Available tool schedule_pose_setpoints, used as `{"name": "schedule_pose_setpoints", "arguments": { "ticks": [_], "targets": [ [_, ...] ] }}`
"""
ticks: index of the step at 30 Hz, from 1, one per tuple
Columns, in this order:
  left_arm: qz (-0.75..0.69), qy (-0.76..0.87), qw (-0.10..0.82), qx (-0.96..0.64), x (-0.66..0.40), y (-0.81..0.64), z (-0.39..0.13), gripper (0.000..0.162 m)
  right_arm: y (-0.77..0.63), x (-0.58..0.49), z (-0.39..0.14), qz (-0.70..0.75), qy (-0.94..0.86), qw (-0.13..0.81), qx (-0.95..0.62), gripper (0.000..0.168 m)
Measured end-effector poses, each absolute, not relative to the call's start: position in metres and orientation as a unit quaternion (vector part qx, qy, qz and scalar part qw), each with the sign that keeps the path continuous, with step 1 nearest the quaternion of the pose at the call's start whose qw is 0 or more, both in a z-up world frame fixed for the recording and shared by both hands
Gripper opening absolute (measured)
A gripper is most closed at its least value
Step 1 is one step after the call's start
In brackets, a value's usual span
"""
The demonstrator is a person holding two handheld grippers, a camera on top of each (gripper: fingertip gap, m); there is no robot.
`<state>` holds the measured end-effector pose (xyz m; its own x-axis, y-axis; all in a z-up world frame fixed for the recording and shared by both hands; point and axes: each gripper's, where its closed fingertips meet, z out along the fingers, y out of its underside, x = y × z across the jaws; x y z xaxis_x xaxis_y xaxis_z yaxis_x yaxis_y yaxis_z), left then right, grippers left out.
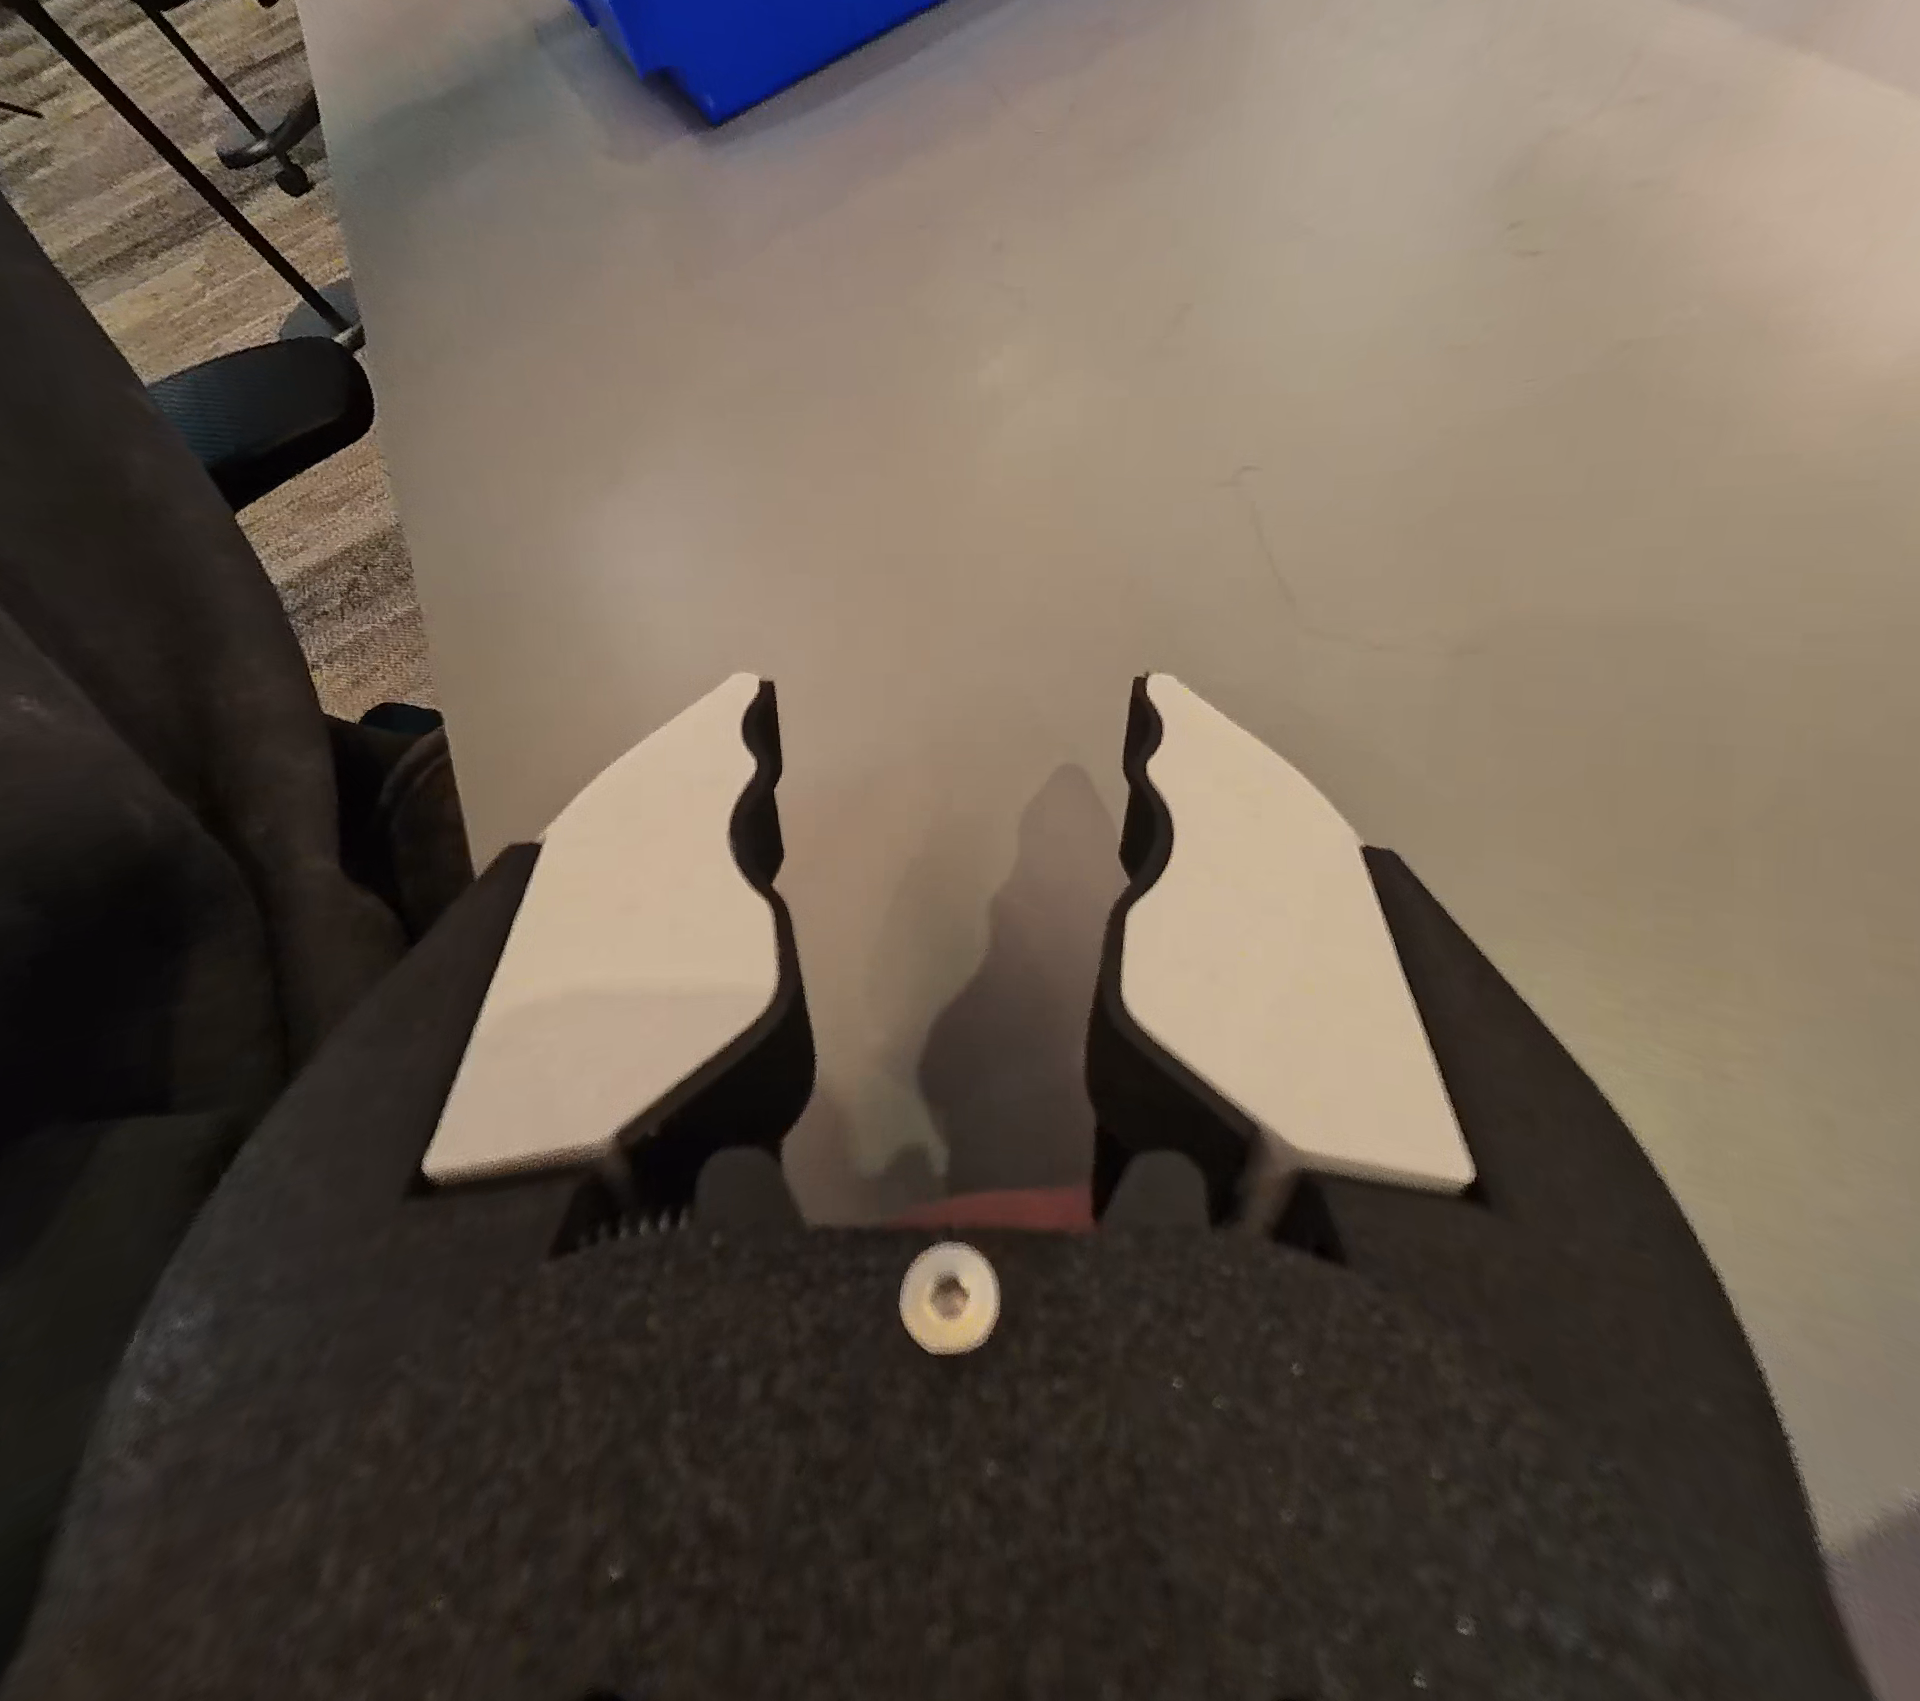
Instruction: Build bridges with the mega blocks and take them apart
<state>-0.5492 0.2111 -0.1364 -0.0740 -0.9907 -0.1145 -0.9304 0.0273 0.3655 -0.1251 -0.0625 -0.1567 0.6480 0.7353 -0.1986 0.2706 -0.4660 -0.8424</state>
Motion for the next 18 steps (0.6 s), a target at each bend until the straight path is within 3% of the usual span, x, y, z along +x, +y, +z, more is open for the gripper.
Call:
{"name": "schedule_pose_setpoints", "arguments": {
  "ticks": [10,18],
  "targets": [
    [-0.162,-0.740,0.086,0.647,-0.543,0.208,-0.157,0.077,-0.067,-0.129,-0.161,0.276,-0.327,0.400,-0.811,0.062],
    [-0.140,-0.721,0.076,0.675,-0.531,0.194,-0.123,0.075,-0.070,-0.131,-0.153,0.286,-0.328,0.405,-0.804,0.061]
  ]
}}
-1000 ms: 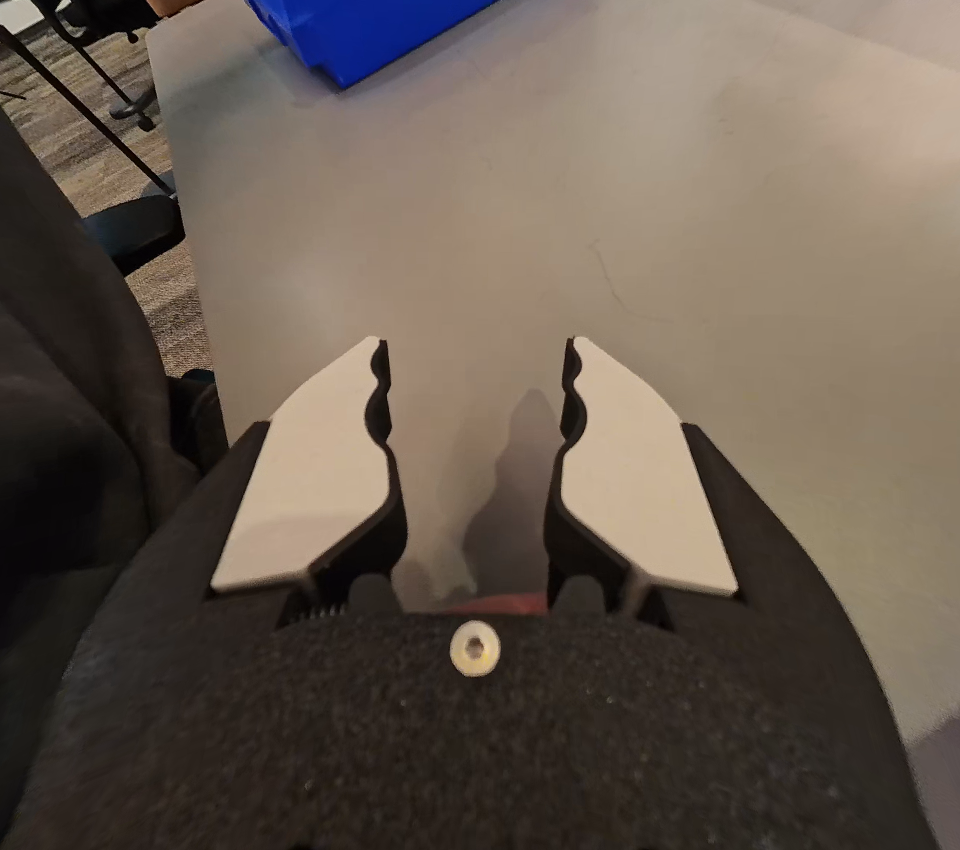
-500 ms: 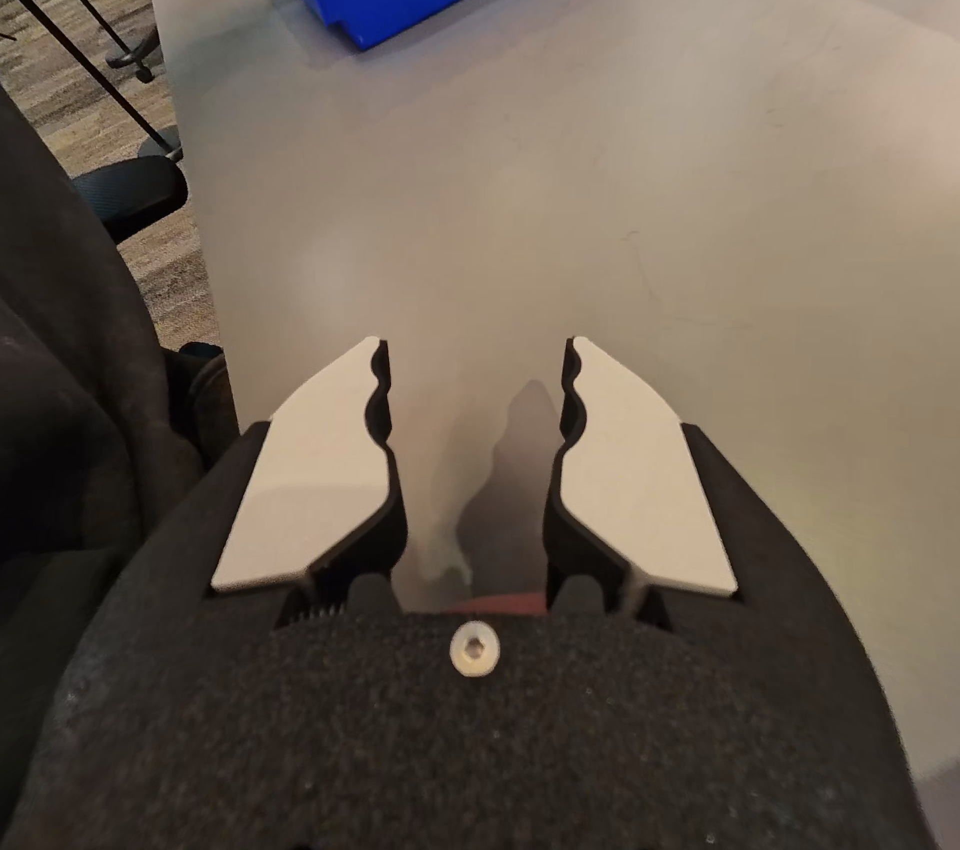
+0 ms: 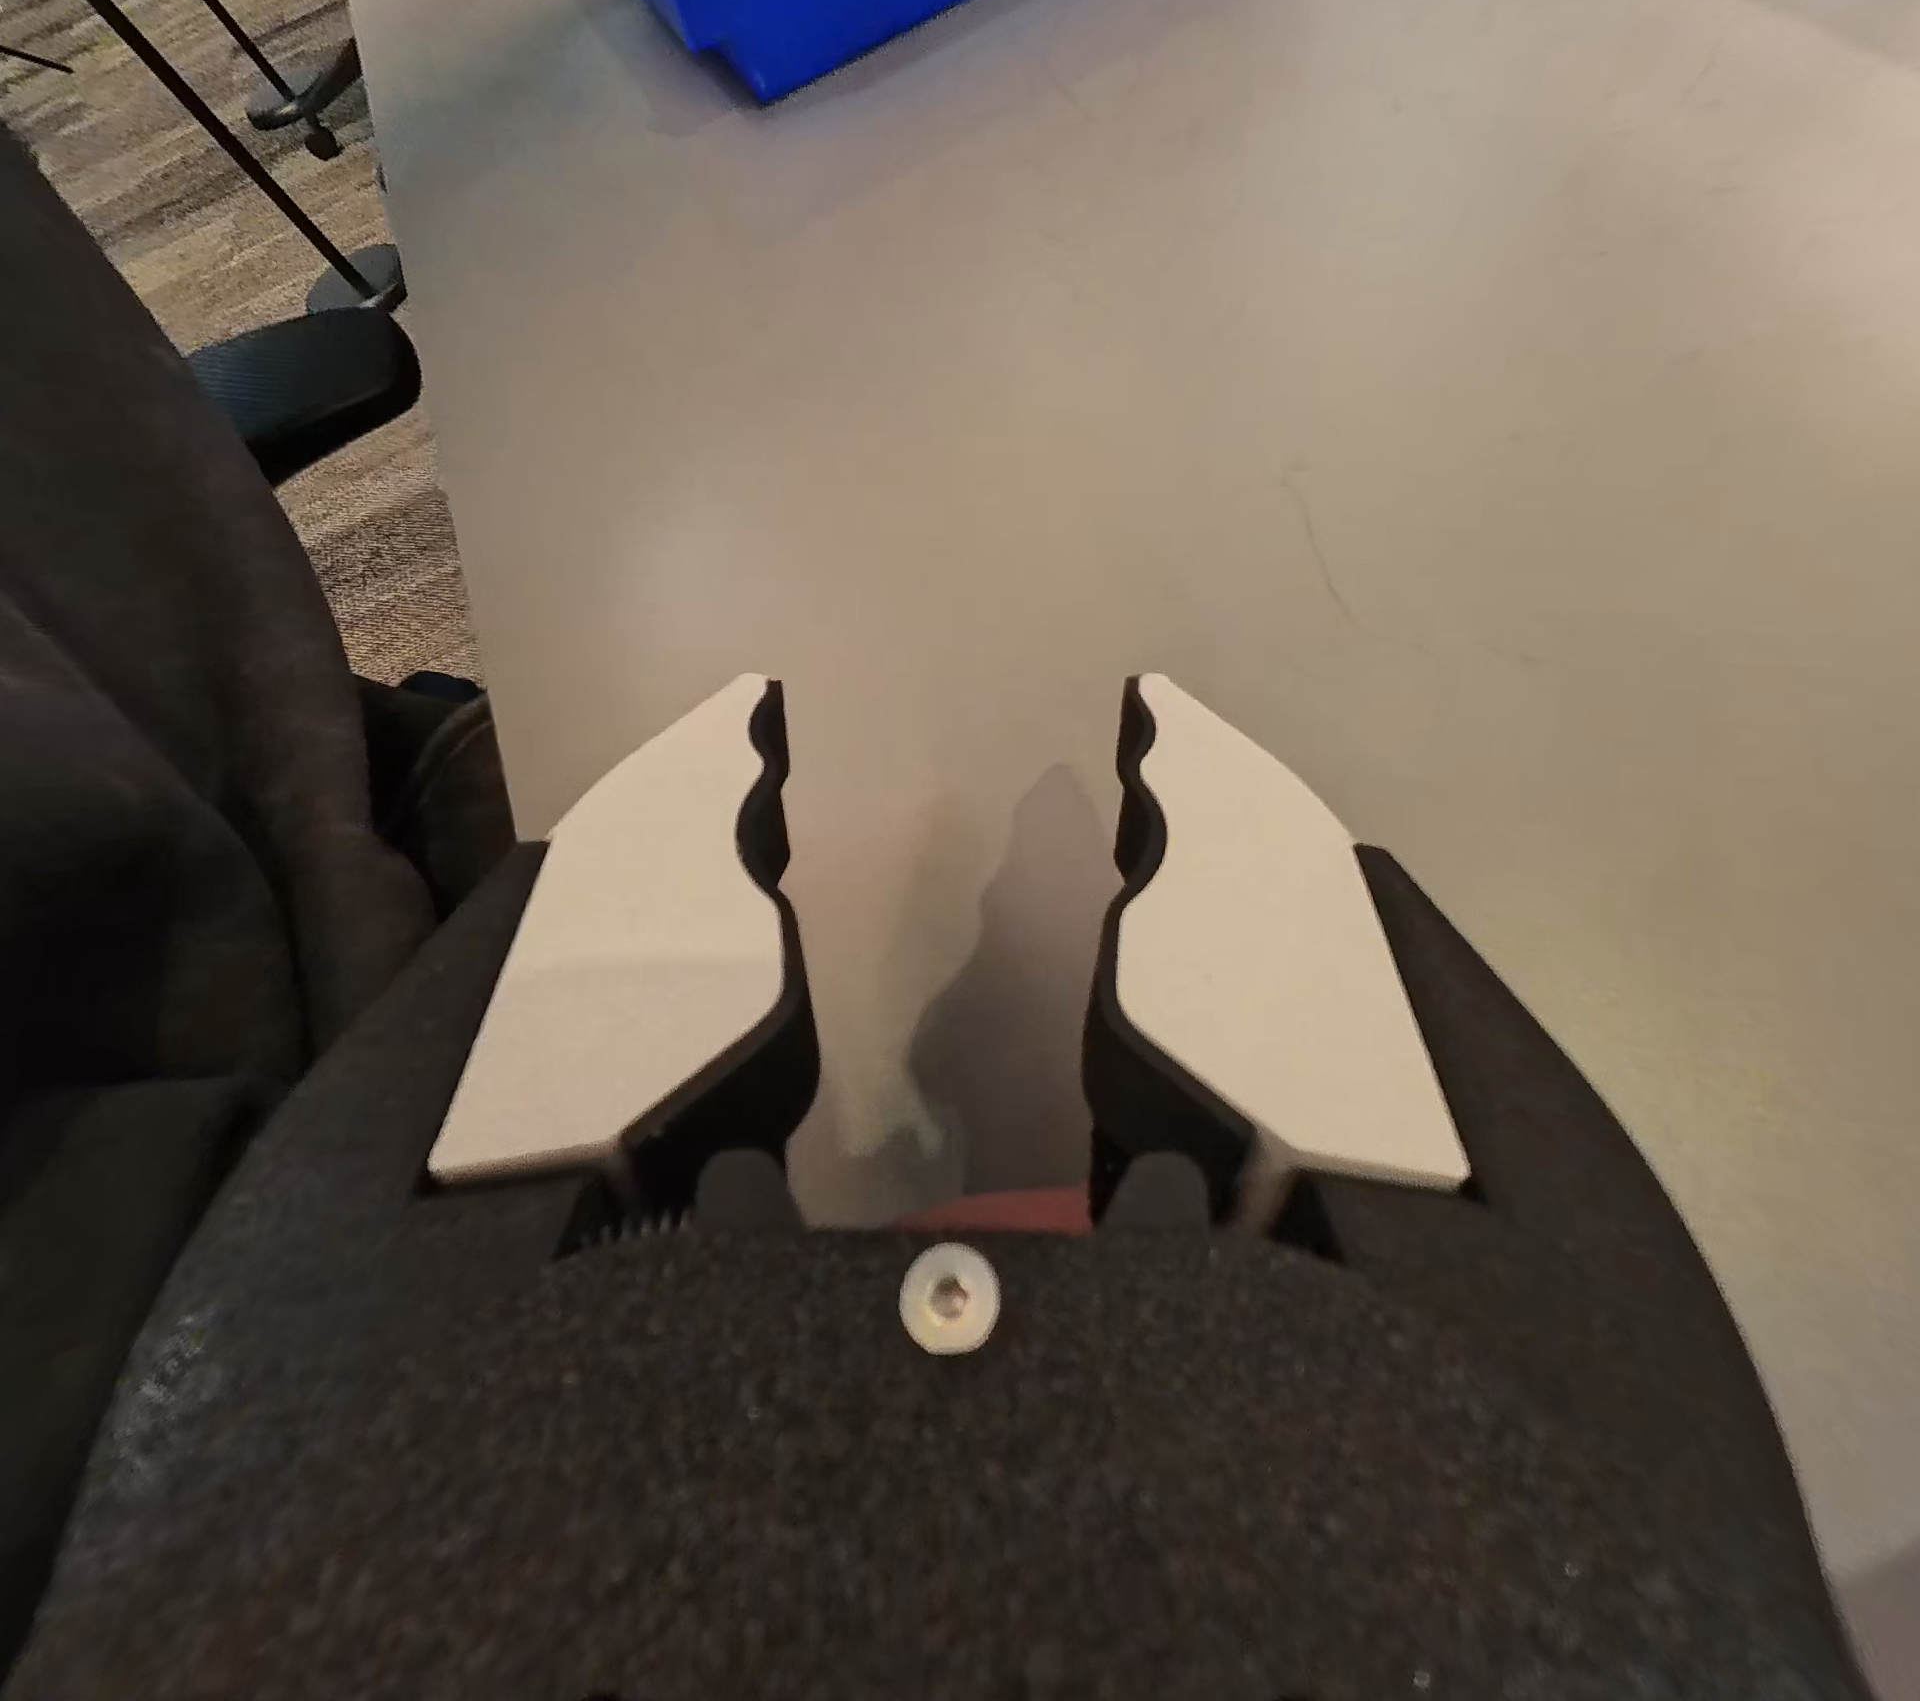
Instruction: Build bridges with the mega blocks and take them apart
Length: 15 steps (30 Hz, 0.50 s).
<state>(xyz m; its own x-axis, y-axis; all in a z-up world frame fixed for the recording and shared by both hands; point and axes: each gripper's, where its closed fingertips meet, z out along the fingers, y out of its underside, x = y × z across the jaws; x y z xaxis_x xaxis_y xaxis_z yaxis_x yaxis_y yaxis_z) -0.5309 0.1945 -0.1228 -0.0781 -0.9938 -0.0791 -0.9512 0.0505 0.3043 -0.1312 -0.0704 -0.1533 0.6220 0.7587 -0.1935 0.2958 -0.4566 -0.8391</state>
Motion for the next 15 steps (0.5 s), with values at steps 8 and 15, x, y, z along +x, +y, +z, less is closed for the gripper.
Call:
{"name": "schedule_pose_setpoints", "arguments": {
  "ticks": [8,15],
  "targets": [
    [-0.121,-0.729,0.012,0.674,-0.436,0.171,-0.016,0.075,-0.055,-0.133,-0.127,0.313,-0.322,0.435,-0.780,0.062],
    [-0.134,-0.788,0.014,0.601,-0.335,0.124,0.002,0.075,-0.030,-0.136,-0.103,0.326,-0.317,0.479,-0.751,0.063]
  ]
}}
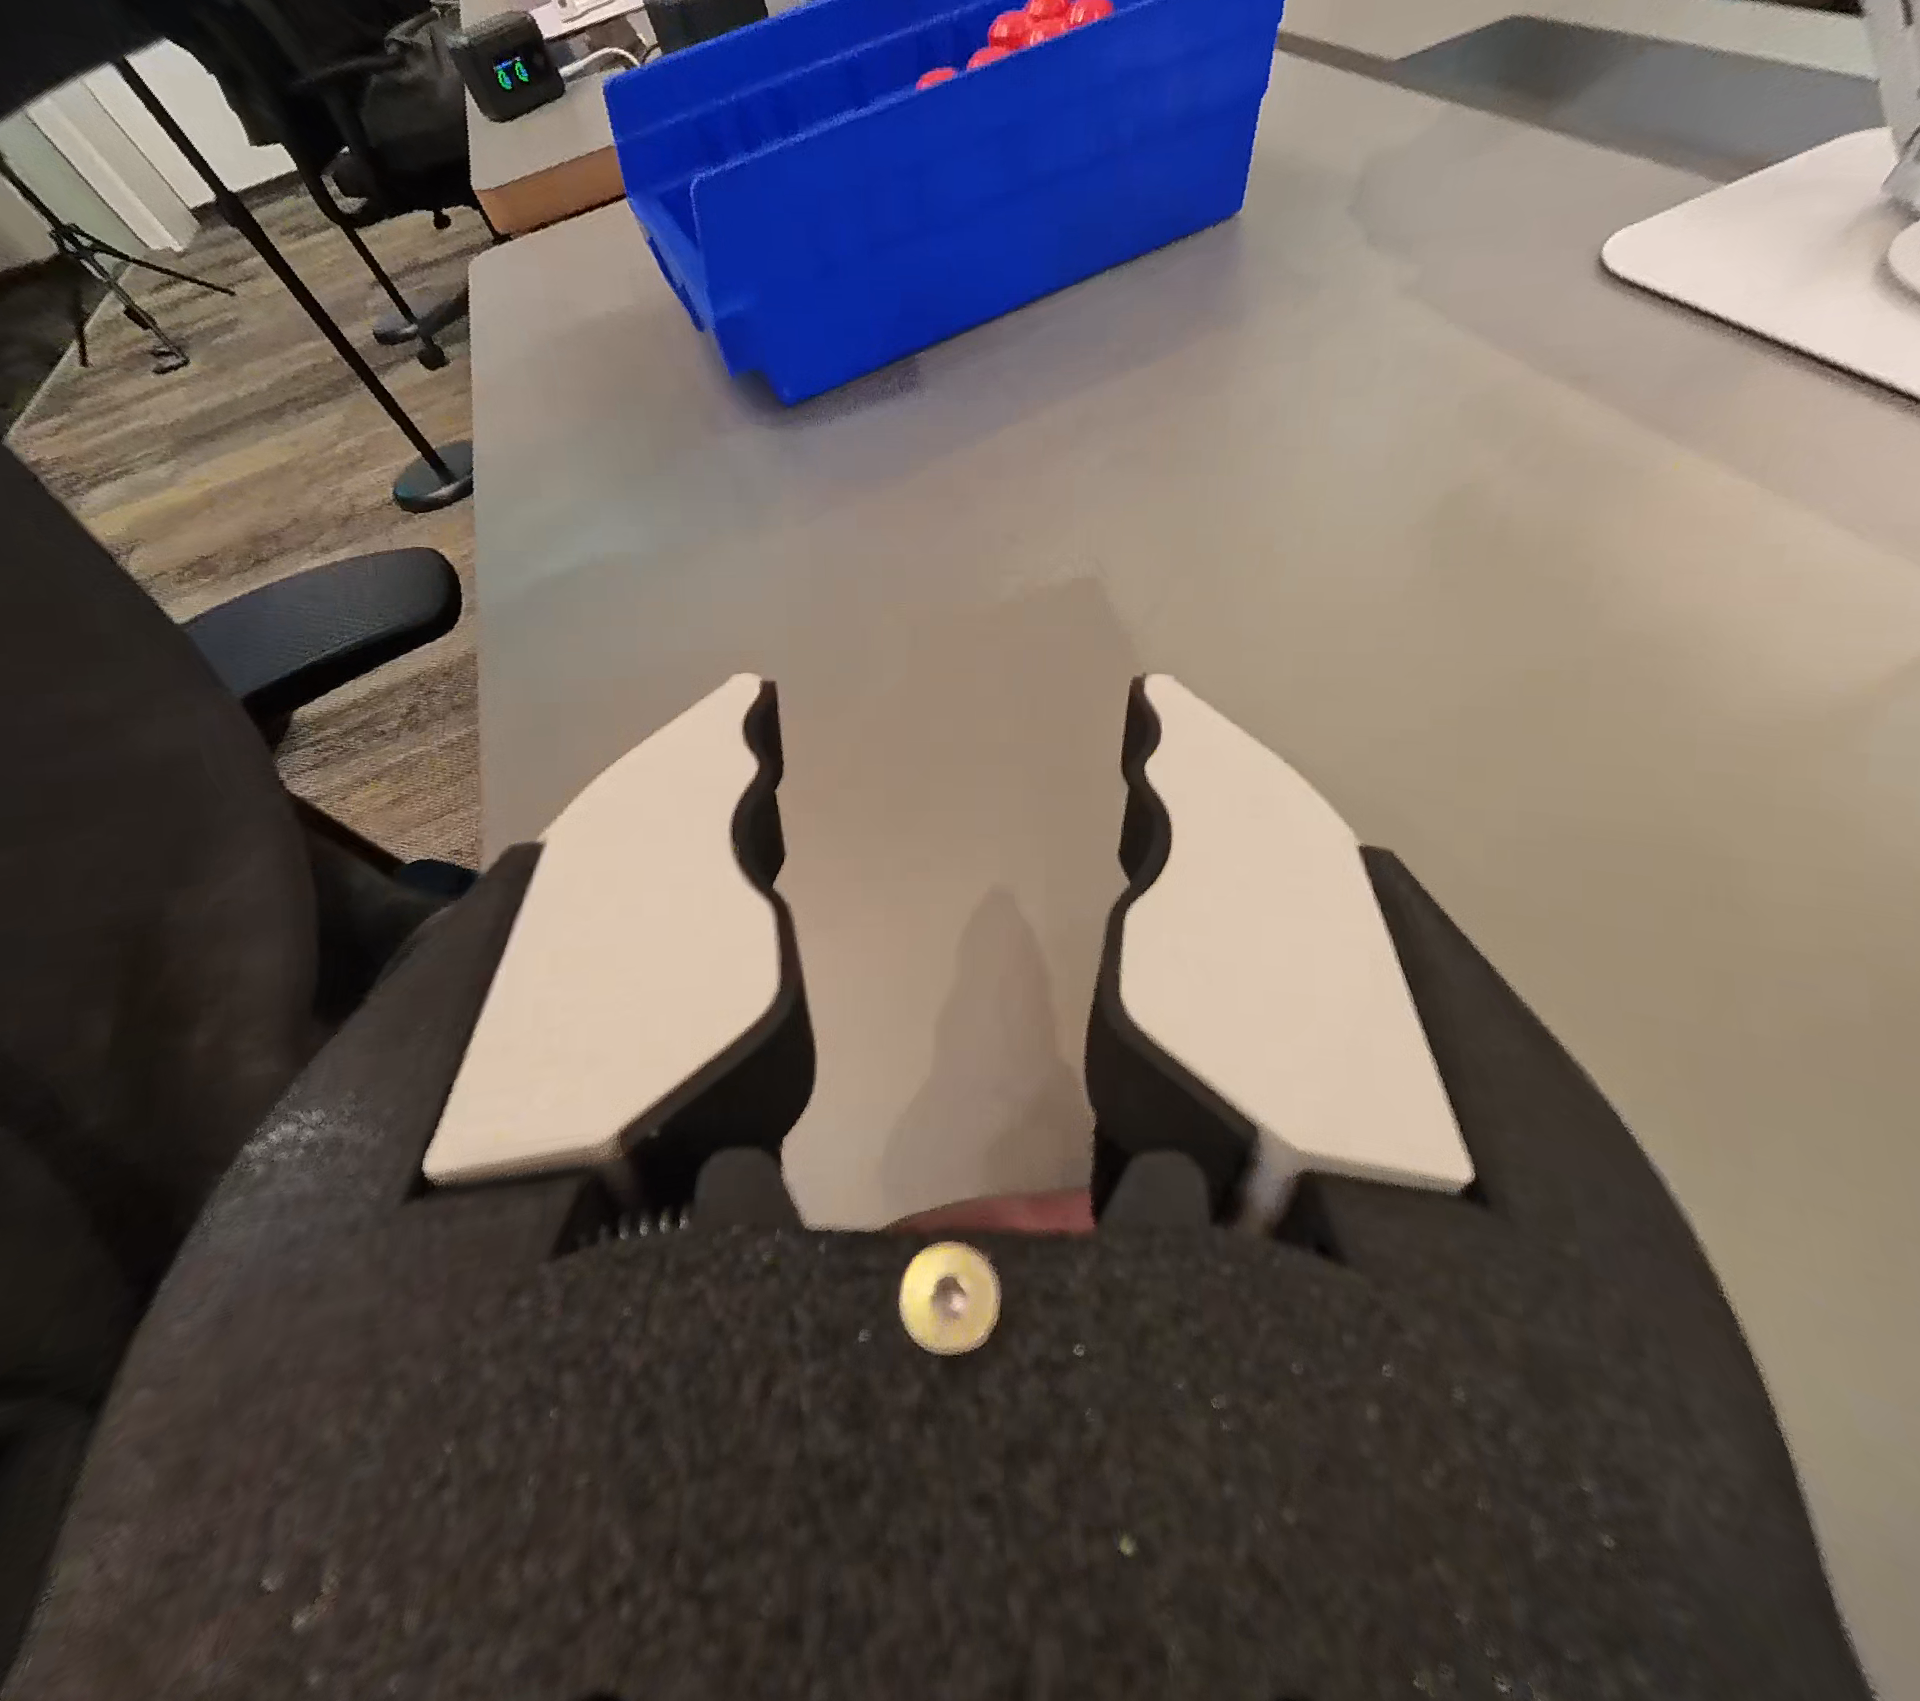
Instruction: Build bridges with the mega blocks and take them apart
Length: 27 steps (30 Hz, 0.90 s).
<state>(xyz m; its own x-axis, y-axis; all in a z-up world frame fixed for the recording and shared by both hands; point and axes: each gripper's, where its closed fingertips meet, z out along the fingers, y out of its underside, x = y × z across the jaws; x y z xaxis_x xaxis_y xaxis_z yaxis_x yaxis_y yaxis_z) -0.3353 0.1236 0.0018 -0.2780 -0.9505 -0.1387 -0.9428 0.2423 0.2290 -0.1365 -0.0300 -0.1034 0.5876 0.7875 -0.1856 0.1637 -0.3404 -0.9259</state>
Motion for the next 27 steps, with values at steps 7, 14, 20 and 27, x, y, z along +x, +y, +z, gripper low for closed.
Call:
{"name": "schedule_pose_setpoints", "arguments": {
  "ticks": [7,14,20,27],
  "targets": [
    [-0.088,-0.809,0.021,0.580,-0.247,0.088,0.000,0.075,0.012,-0.164,-0.044,0.311,-0.362,0.571,-0.668,0.078],
    [-0.076,-0.826,0.041,0.557,-0.192,0.063,-0.001,0.075,0.060,-0.178,-0.029,0.320,-0.362,0.566,-0.668,0.091],
    [-0.061,-0.833,0.044,0.549,-0.173,0.054,-0.019,0.075,0.061,-0.185,-0.033,0.325,-0.366,0.554,-0.674,0.077],
    [-0.055,-0.834,0.051,0.546,-0.173,0.052,-0.025,0.075,0.058,-0.184,-0.040,0.328,-0.372,0.542,-0.678,0.077]
  ]
}}
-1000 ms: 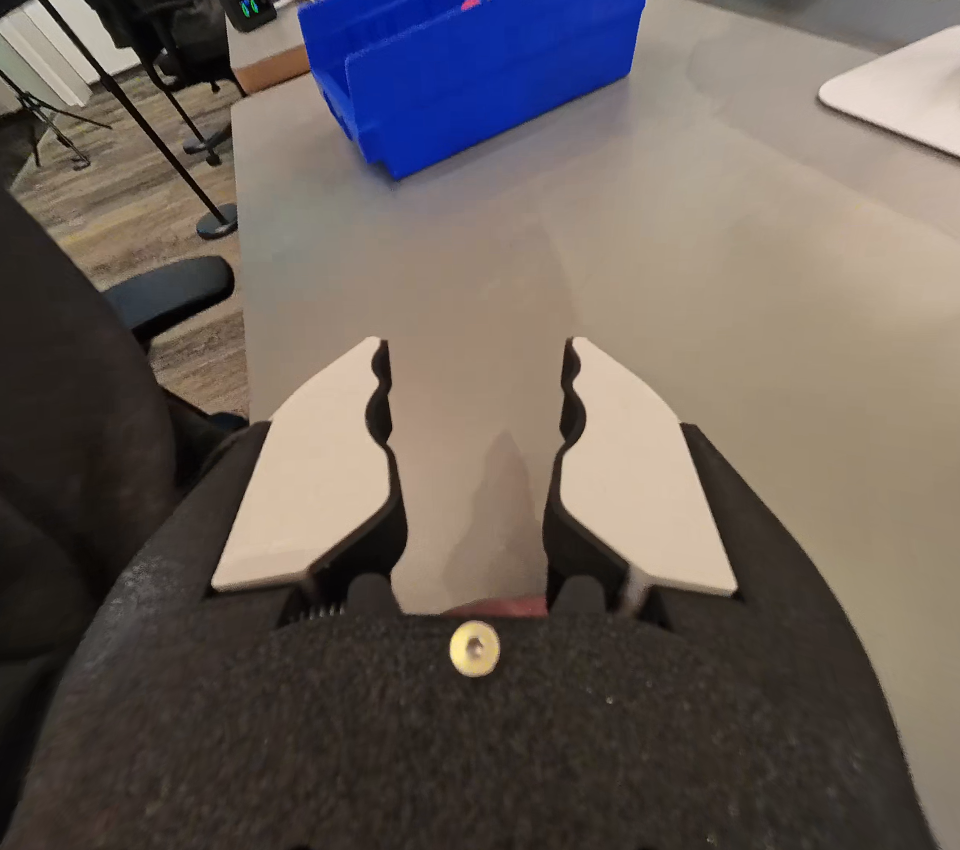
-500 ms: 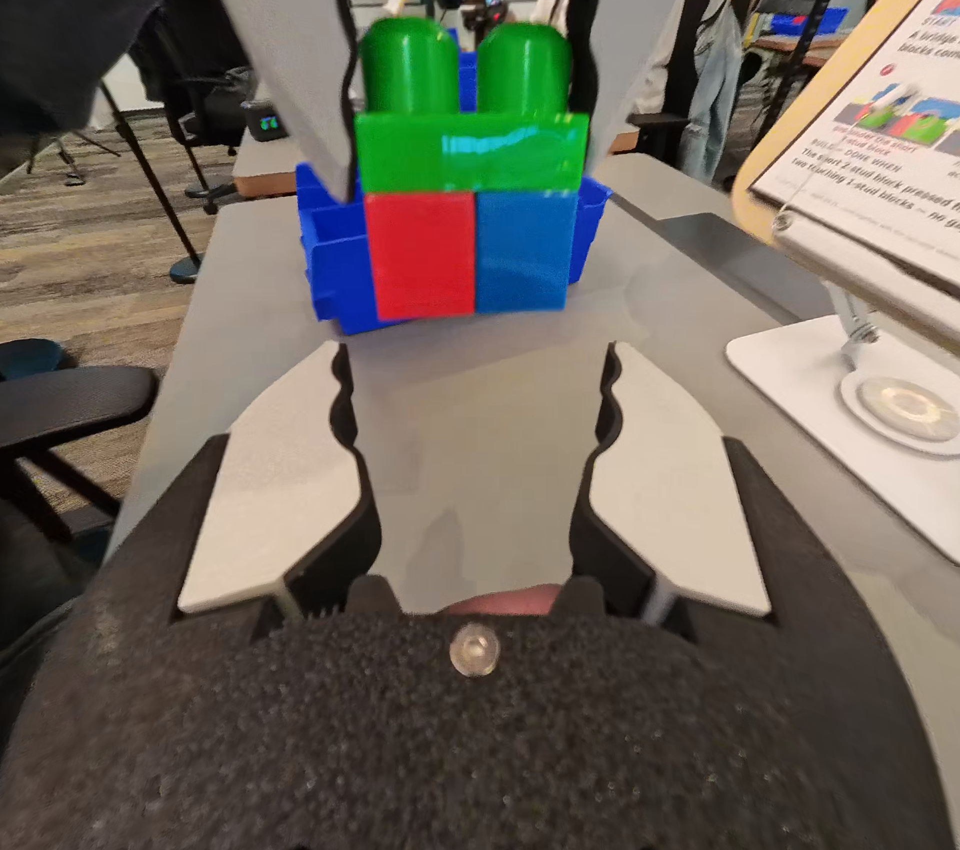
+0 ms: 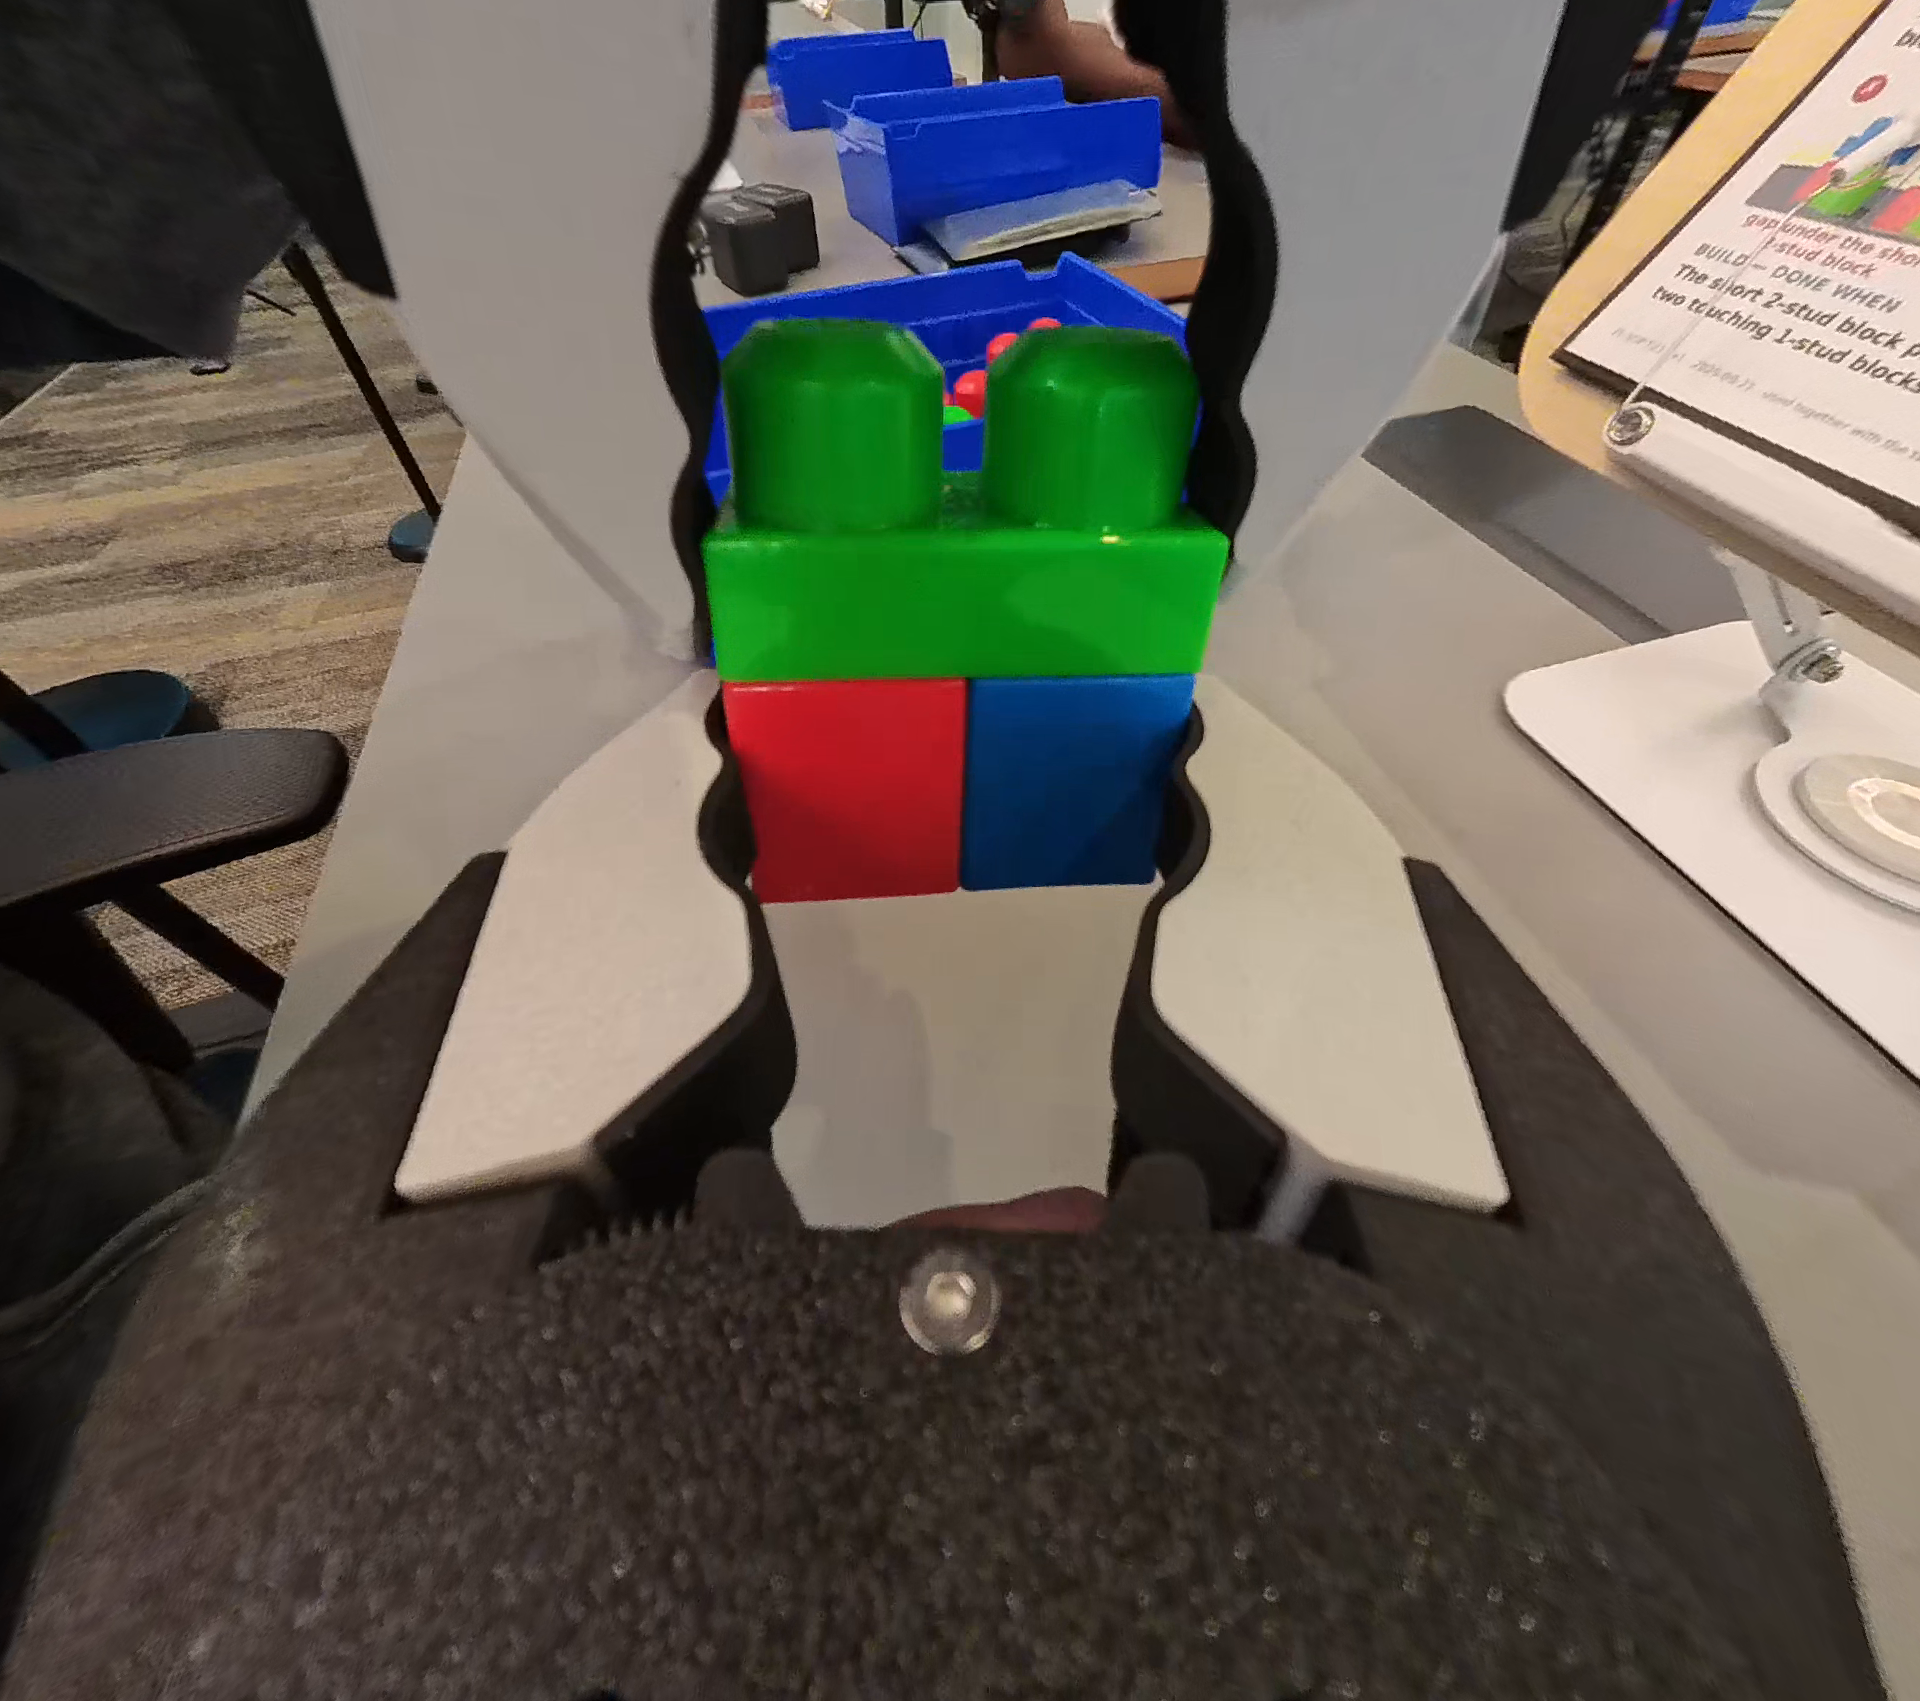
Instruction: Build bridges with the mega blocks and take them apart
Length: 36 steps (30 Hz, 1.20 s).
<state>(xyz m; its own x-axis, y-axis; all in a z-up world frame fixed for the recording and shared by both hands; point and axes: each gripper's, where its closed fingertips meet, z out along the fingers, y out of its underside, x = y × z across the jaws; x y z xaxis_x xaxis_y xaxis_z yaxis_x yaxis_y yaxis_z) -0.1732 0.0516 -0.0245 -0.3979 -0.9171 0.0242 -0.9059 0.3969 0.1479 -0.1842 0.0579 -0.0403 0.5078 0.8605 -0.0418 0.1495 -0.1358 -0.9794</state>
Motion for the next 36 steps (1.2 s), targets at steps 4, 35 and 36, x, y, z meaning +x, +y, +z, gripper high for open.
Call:
{"name": "schedule_pose_setpoints", "arguments": {
  "ticks": [4,35,36],
  "targets": [
    [-0.055,-0.835,0.053,0.545,-0.173,0.050,-0.022,0.075,0.056,-0.183,-0.039,0.325,-0.377,0.541,-0.678,0.077],
    [0.320,-0.370,-0.487,0.724,-0.188,0.031,-0.074,0.075,0.034,-0.061,-0.034,0.162,-0.264,0.538,-0.784,0.077],
    [0.315,-0.379,-0.488,0.720,-0.189,0.031,-0.078,0.075,0.034,-0.036,-0.015,0.144,-0.239,0.539,-0.794,0.077]
  ]
}}
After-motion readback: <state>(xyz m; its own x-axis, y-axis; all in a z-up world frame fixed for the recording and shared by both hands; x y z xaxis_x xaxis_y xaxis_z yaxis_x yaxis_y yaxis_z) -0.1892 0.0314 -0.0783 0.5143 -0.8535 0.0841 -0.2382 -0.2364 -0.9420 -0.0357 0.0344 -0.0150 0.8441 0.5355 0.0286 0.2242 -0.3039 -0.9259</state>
